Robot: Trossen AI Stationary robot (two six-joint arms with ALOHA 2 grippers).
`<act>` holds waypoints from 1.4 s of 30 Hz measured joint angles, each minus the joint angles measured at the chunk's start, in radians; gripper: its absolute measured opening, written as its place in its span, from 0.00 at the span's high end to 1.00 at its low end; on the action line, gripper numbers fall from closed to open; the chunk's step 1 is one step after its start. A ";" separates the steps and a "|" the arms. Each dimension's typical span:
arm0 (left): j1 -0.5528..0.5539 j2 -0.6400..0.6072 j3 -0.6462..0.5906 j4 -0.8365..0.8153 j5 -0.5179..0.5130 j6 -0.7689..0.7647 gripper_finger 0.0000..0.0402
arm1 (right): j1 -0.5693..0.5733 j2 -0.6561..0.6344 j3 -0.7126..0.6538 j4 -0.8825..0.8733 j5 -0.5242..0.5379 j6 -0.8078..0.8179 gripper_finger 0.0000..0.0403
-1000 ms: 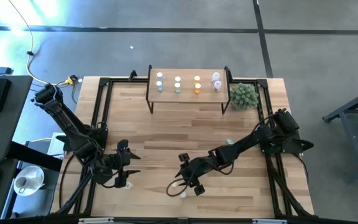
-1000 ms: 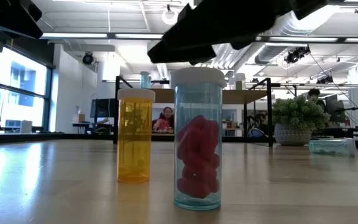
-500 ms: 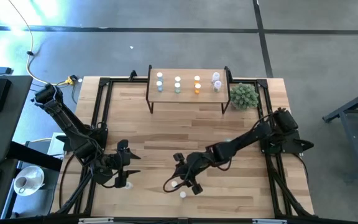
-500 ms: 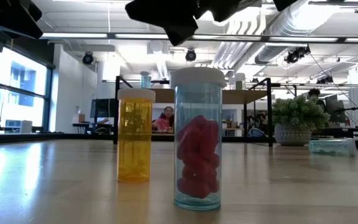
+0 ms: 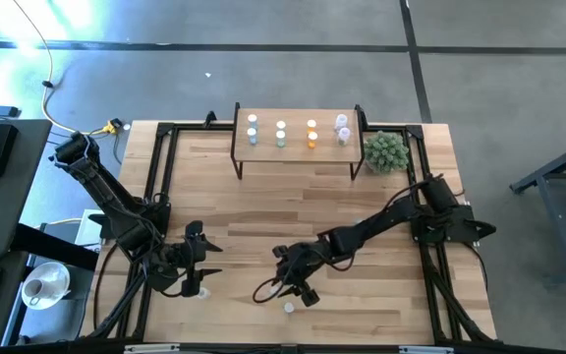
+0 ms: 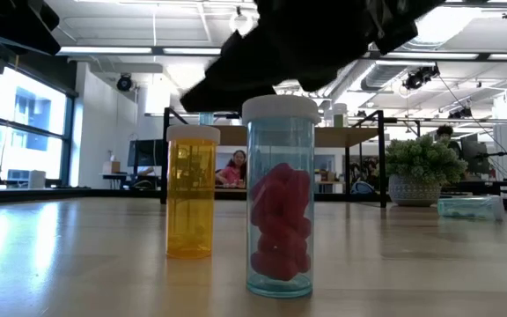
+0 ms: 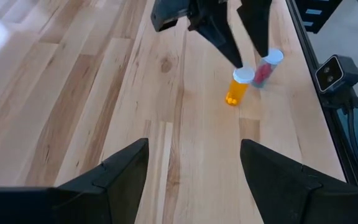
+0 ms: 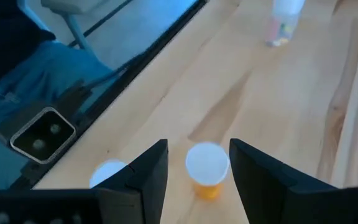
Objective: Pick and place medicine bottles onto shelf by color
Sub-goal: Put the orange pill bottle on the shelf aligned with the other orange pill bottles
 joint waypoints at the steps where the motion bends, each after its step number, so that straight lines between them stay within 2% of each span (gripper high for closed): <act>1: 0.000 0.000 0.000 0.000 0.000 0.000 0.39 | -0.001 0.003 0.000 -0.004 -0.007 0.000 0.60; 5: 0.000 0.000 0.000 0.000 0.000 0.000 0.39 | -0.004 0.028 0.000 0.019 -0.037 -0.007 0.60; 42: 0.000 0.000 0.000 -0.005 -0.015 0.000 0.39 | -0.008 0.044 0.000 0.032 -0.041 -0.036 0.60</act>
